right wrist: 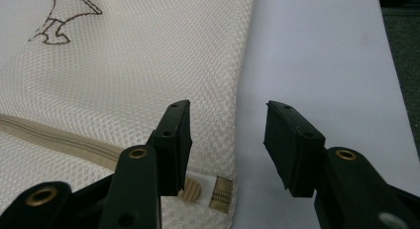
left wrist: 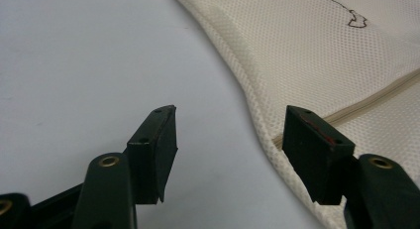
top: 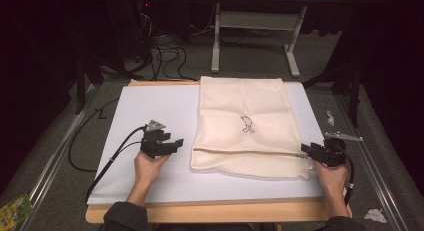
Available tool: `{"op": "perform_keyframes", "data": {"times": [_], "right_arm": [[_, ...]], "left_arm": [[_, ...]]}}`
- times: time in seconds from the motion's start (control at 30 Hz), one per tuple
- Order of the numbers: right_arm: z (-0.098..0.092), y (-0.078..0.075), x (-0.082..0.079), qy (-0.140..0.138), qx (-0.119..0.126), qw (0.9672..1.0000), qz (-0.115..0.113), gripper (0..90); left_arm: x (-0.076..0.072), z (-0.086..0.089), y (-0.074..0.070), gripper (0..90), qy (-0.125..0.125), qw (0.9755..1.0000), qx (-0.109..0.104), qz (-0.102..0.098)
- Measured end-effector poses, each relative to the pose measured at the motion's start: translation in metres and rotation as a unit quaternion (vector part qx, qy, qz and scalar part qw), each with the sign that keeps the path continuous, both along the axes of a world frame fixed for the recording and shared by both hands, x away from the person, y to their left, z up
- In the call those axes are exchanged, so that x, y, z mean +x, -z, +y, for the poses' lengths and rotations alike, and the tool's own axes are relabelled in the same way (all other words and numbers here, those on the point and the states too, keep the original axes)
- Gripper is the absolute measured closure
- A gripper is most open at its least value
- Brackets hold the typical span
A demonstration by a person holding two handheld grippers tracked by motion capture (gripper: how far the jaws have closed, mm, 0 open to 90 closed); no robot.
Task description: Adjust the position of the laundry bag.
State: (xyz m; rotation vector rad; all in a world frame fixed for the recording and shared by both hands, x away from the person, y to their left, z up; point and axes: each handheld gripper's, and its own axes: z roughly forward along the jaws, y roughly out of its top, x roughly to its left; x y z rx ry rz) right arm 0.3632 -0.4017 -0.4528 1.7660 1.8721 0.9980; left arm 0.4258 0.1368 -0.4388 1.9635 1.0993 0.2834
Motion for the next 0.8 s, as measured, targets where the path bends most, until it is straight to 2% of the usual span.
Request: {"op": "perform_keyframes", "data": {"times": [0.13, 0.23, 0.27, 0.5, 0.67, 0.8], "right_arm": [[-0.001, -0.003, 0.003, -0.001, 0.004, 1.0000, 0.008, 53.9], [0.000, -0.004, 0.005, 0.001, 0.007, 0.9998, 0.016, 52.8], [0.001, -0.004, 0.006, 0.001, 0.009, 0.9997, 0.021, 52.8], [0.004, -0.001, 0.012, -0.004, 0.005, 0.9992, 0.038, 52.8], [0.007, -0.002, 0.015, -0.011, 0.001, 0.9990, 0.044, 52.1], [0.010, -0.002, 0.017, -0.015, -0.005, 0.9989, 0.044, 51.6]], "left_arm": [[0.003, -0.013, -0.001, 38.9, 0.012, 0.9999, -0.005, 0.007], [0.004, -0.020, -0.003, 39.5, 0.012, 0.9999, -0.006, 0.001], [0.006, -0.025, -0.002, 39.8, 0.017, 0.9998, -0.010, 0.007], [0.011, -0.044, 0.001, 38.8, 0.026, 0.9995, 0.002, 0.016], [0.017, -0.055, 0.005, 36.8, 0.034, 0.9986, 0.008, 0.039], [0.023, -0.061, 0.010, 36.7, 0.029, 0.9982, 0.014, 0.050]]}}
